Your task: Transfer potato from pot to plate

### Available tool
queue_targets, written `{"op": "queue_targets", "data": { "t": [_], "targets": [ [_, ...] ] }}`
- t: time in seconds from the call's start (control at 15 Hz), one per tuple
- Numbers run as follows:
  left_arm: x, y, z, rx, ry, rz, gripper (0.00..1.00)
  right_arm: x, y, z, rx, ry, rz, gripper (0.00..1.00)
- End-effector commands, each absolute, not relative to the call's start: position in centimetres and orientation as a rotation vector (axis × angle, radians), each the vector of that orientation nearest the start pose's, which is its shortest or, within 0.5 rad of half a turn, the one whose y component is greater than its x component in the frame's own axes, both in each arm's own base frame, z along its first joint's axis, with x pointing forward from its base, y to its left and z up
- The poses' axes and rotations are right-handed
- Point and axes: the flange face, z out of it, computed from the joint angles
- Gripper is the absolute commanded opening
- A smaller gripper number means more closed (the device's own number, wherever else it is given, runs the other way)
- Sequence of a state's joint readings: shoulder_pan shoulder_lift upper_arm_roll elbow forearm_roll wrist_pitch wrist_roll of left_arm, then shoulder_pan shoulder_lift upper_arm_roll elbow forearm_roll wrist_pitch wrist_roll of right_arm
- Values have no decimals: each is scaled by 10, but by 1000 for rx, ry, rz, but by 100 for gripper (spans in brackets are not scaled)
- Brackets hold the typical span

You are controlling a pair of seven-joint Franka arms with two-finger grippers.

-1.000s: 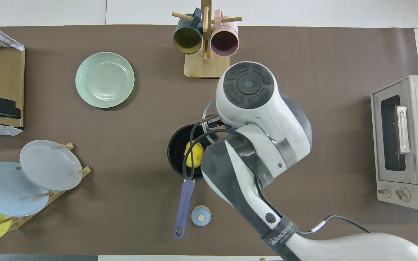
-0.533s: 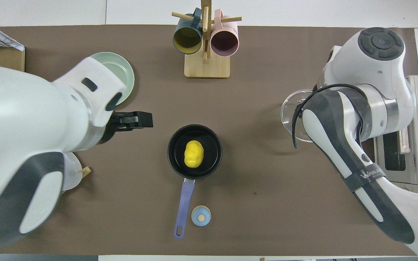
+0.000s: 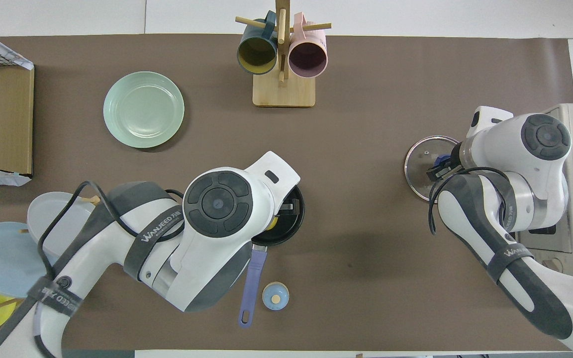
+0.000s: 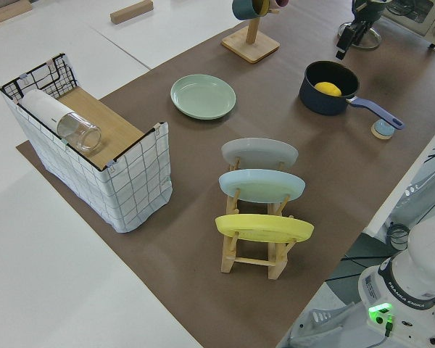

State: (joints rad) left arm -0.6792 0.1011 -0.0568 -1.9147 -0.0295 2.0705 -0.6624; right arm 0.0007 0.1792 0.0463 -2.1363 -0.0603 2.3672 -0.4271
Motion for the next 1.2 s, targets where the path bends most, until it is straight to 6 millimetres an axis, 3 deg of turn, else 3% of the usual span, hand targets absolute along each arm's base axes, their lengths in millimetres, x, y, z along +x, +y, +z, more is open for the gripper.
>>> {"op": "queue_targets", "data": {
  "t": [0.0, 0.13, 0.27, 0.47, 0.6, 0.87, 1.13],
  "targets": [
    [448, -398, 420, -3205, 85, -18, 100, 560, 27, 339, -3073, -843, -105, 31],
    [448, -400, 409, -3197, 77, 1, 100, 560, 27, 340, -3076, -831, -106, 100],
    [447, -399, 403, -3195, 72, 14, 100, 562, 26, 343, -3075, -825, -84, 100],
    [440, -397, 384, -3234, 3, 67, 100, 576, 31, 374, -3078, -813, -63, 100],
    [438, -397, 374, -3248, -28, 38, 100, 585, 37, 411, -3079, -751, -9, 100],
    [436, -396, 363, -3244, -44, 43, 100, 592, 45, 507, -3118, -441, 87, 100],
    [432, -404, 345, -3249, -66, 29, 100, 567, 41, 571, -3133, -320, 162, 100]
  ]
}}
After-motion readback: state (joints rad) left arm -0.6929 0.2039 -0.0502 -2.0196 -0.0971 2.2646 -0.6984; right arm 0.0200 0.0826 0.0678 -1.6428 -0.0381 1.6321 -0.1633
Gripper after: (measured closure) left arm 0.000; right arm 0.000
